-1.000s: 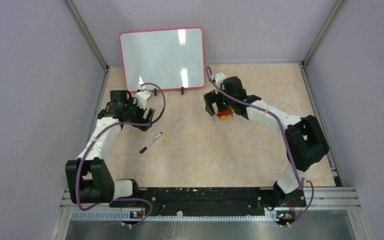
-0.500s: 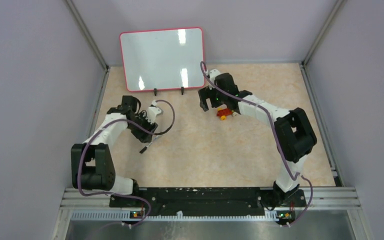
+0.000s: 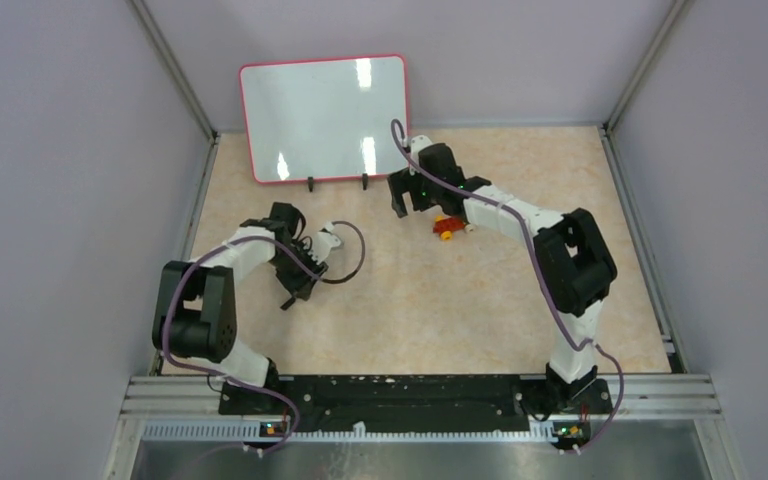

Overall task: Write a sentence on the whiteboard
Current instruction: Pick up the whiteboard marker from the center of the board, then move the whiteboard to the center of the board.

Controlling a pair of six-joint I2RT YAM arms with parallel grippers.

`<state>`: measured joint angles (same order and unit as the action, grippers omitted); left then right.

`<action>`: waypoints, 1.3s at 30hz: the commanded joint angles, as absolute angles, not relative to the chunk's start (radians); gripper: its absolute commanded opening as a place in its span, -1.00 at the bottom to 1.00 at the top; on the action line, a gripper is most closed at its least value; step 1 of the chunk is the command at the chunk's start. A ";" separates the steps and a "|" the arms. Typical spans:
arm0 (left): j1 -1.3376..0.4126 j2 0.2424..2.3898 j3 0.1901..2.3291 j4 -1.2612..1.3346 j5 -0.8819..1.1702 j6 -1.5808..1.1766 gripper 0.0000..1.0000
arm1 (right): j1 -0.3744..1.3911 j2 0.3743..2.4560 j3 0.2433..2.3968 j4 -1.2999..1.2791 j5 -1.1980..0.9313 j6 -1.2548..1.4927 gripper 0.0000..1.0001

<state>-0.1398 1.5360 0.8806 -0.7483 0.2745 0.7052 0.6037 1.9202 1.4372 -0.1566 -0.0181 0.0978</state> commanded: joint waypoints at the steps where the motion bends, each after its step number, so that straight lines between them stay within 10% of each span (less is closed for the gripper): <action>1: -0.149 1.570 0.868 -0.709 0.245 0.686 -0.15 | 0.620 1.956 1.501 -0.121 -0.003 0.122 0.81; 5: -0.149 1.591 0.871 -0.694 0.234 0.658 -0.31 | 0.624 1.982 1.529 -0.120 -0.003 0.122 0.82; 10: -0.143 1.591 0.911 -0.677 0.236 0.584 -0.99 | 0.634 2.014 1.570 -0.116 0.037 0.147 0.81; 39: 0.106 1.281 1.042 -0.463 0.523 0.124 -1.00 | 0.753 2.576 2.298 -0.296 0.435 0.299 0.25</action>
